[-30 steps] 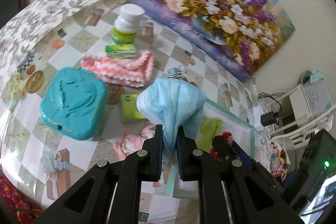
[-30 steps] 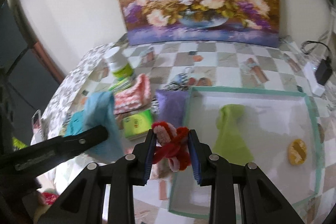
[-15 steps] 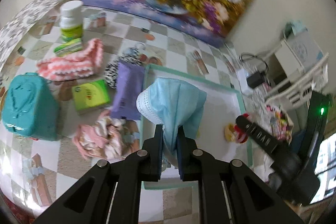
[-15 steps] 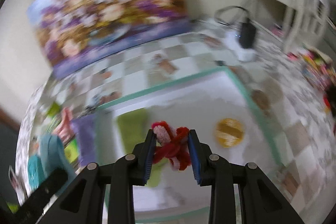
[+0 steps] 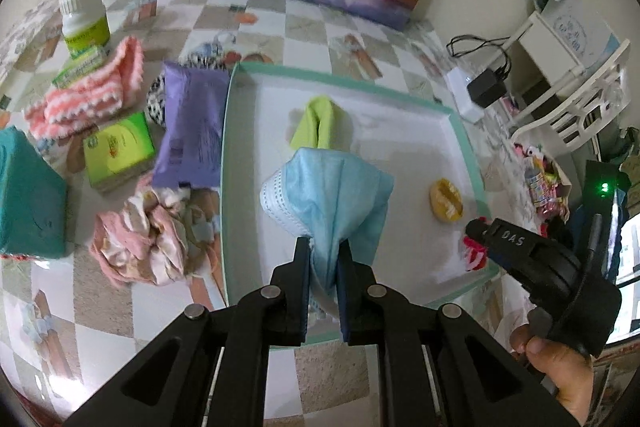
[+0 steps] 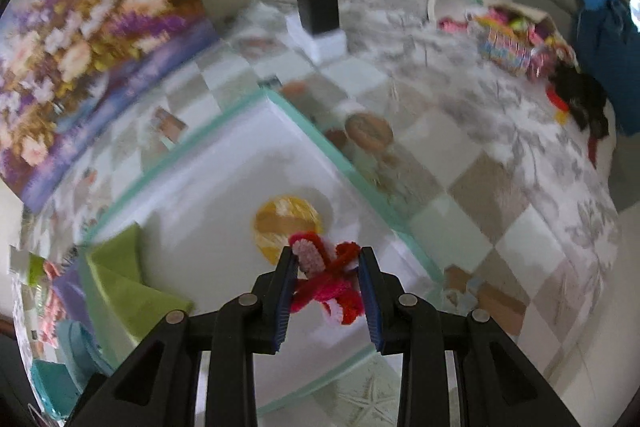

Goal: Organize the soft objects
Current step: 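Carry the blue mask and red plush toy over the tray with both tools, then open both tools to release the mask and plush toy into the tray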

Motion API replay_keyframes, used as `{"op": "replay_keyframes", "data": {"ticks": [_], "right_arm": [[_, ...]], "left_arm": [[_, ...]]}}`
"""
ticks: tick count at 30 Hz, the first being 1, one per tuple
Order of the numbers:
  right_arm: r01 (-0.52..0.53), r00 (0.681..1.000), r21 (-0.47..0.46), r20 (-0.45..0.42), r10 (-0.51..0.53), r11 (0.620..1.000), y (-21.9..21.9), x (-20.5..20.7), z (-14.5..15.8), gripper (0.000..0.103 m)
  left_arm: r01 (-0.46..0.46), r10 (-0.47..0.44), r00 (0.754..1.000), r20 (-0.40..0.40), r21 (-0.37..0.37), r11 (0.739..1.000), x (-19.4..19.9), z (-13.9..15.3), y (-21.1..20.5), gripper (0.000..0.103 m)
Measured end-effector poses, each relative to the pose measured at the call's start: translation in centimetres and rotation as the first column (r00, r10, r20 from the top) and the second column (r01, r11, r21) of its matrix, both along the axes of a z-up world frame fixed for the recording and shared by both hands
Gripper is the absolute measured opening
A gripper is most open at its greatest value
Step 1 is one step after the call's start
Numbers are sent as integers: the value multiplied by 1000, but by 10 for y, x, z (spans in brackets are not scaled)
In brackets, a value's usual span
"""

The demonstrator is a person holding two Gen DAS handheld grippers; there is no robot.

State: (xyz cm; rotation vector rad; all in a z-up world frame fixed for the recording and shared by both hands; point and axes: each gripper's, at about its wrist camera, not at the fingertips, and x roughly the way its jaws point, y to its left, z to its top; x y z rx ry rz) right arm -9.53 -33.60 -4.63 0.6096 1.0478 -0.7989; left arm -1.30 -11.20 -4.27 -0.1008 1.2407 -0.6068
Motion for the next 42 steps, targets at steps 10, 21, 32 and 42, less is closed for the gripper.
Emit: {"op": "replay_keyframes", "data": {"ticks": [10,21,32,42], "right_arm": [[-46,995,75,-90,53,996,7,6,-28,35],[-74,992,33,-99,76,997,13,12,-22,47],[-117,991,-35,-64,115,993,20,22,-8,69],[-131,990,-41,-46,130,990,22,23,-10,103]], "left_arm": [[-16,21,996,-84,61,998,2,-29,0,12],[-14,17,998,-65,60,998,2,-25,-5,41],[-90,87,995,38,76,993,6,-6,8,77],[-210,201,976,83,119,970,16,-7,28,98]]}}
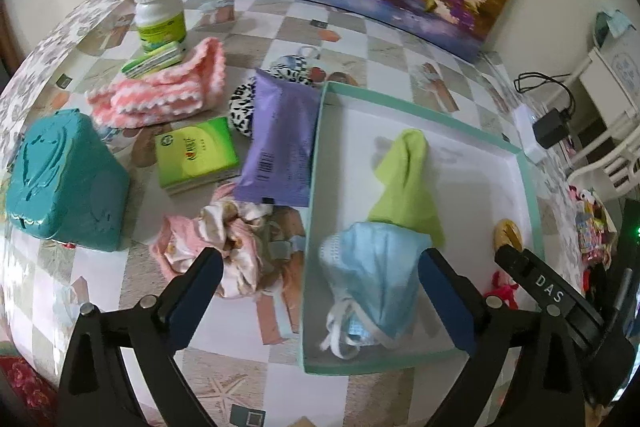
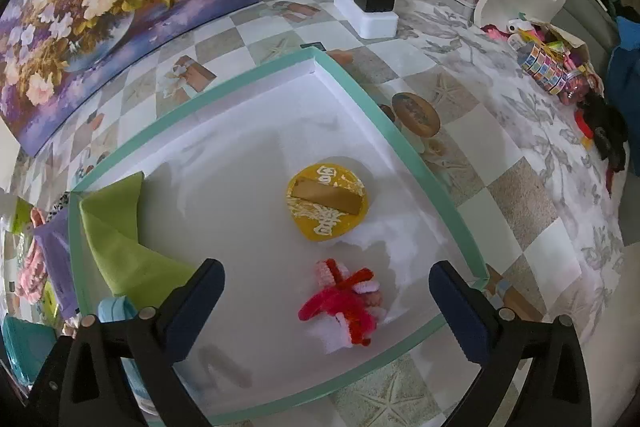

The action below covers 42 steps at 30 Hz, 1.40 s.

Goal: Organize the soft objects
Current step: 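Open both tools to release the mask and plush toy into the tray, then move the left tool to the pink striped cloth while the right tool reaches the purple packet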

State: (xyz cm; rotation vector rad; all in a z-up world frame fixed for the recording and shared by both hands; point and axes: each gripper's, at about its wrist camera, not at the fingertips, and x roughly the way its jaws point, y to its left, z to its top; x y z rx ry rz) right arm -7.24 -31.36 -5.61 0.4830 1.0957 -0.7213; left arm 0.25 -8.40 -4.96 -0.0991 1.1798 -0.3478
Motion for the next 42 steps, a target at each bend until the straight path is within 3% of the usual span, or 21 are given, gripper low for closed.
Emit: {"op": "replay_keyframes", "data": {"ticks": [12,19,26,35,42], "right_arm": [[-17,1000,-2,22,17,1000,4,3,6,103],[-35,996,3,79,35,999,10,7,17,103],[-35,991,42,128,30,998,14,6,23,103],[-82,982,23,172,76,996,27,13,30,103],[-116,971,15,214,110,993,33,22,31,103]], "left_arm": [[19,-20,998,59,12,1000,4,11,-1,103],[3,1,988,156,-25,1000,15,35,8,103],[-27,41,957,288,-50,998,20,58,19,103],[-15,36,962,271,-78,997,38,65,27,103],[-59,84,959,271,-98,993,61,75,46,103]]}}
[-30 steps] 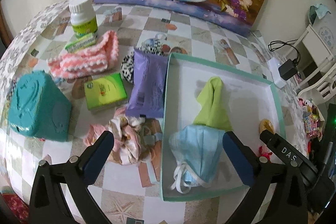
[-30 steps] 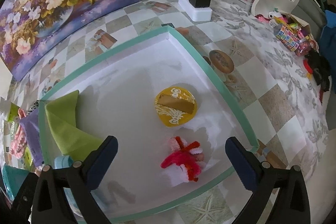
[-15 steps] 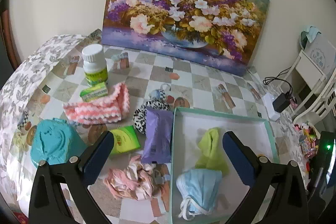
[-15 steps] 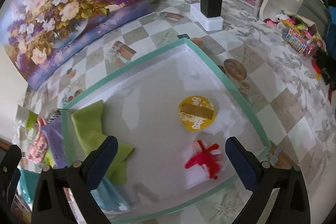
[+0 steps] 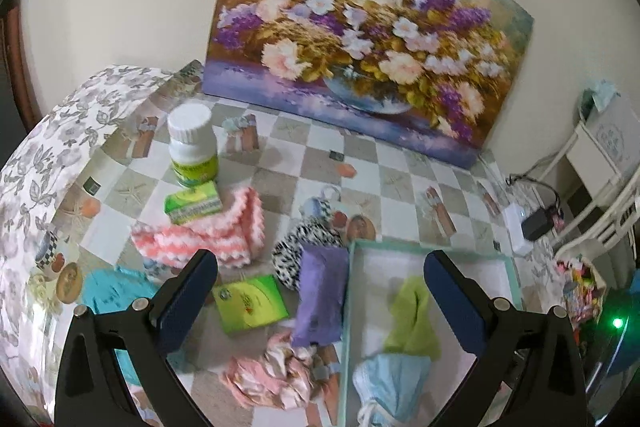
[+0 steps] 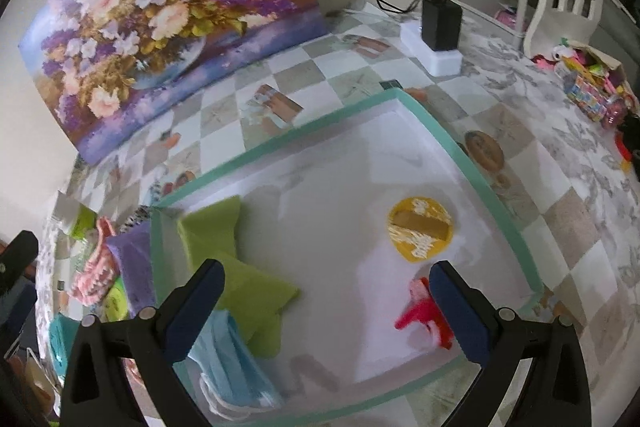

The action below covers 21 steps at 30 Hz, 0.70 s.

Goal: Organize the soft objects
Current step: 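Move the left tool to the pink striped cloth while the right tool reaches the purple packet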

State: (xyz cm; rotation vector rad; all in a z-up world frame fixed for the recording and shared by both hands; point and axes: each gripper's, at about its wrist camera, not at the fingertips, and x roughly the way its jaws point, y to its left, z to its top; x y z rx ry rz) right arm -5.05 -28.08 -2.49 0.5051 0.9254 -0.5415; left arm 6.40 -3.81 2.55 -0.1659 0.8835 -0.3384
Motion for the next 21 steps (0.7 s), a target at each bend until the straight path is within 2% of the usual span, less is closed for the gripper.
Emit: {"op": "replay_keyframes", "data": {"ticks": [4,9,14,21], "right_arm": [[-17,1000,-123,12,18,992,11,10,14,103],[-34,996,-192,70,48,981,28,26,37,103],[-101,988,-215,92,123,971,57,56,53,103],[-267,956,-198,68,285,943,106,97,52,103]], "left_arm": [[-42,42,999,5,-28,999,16,8,23,103],[-121,121,993,-7,-42,992,39,13,62,103],[-196,196,980,-43,7,981,61,6,98,103],[-241,246,961,-122,56,969,80,-15,126,103]]}}
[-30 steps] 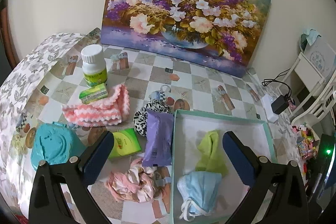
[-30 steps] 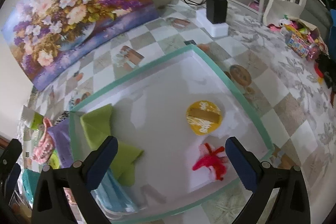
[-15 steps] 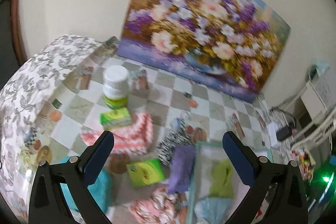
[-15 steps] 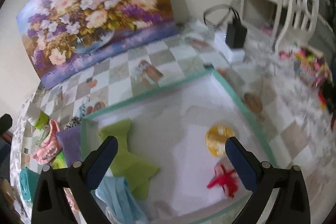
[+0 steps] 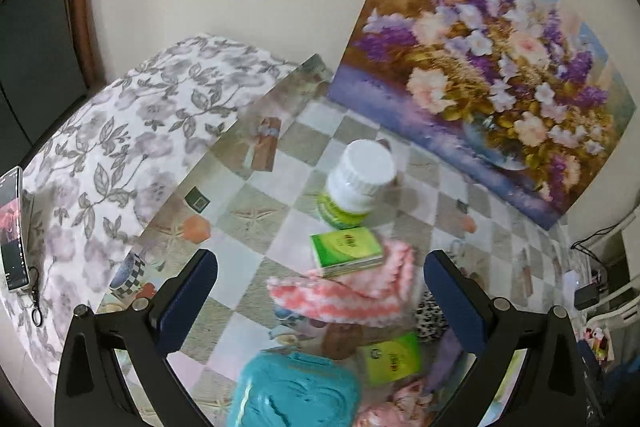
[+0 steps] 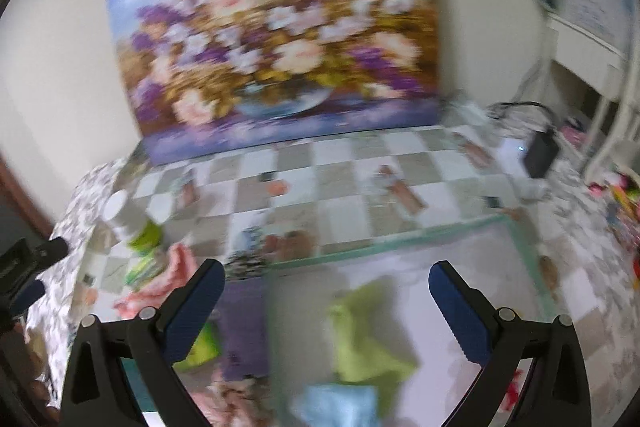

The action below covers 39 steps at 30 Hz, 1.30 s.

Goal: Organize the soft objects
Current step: 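Move the left tool to the pink striped cloth while the right tool reaches the purple packet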

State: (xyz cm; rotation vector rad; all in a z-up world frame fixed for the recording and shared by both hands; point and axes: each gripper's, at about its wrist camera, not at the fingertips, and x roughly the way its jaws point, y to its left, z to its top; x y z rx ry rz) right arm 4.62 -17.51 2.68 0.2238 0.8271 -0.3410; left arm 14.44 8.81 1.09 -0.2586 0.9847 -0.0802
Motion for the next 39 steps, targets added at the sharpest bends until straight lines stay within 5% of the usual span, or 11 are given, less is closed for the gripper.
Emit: {"op": "replay_keyframes", "data": {"ticks": [8,17,25,32,37,39], "right_arm": [[-135,988,13,-76,136,991,39,37,-23,99],[-98,968,35,-230,103,995,39,56,-65,85],[-101,953,35,-284,107,994,52,62,-78,76],[-136,933,20,-333,135,990,58,61,-95,55],[-142,934,33,-327,145,989,55,60,-95,52],[-118,938,49,-322,128,992,49,58,-93,41]], "left_arm": [[62,-58,994,-97,34,998,13,-22,-10,103],[132,-117,976,-182,72,989,25,-39,-32,103],[194,-163,957,-241,108,975,33,-53,-54,103],[249,-201,942,-270,155,956,34,-61,-72,103],[270,-211,938,-275,199,942,33,-62,-84,102],[279,-216,936,-279,210,937,32,-64,-90,101]]}}
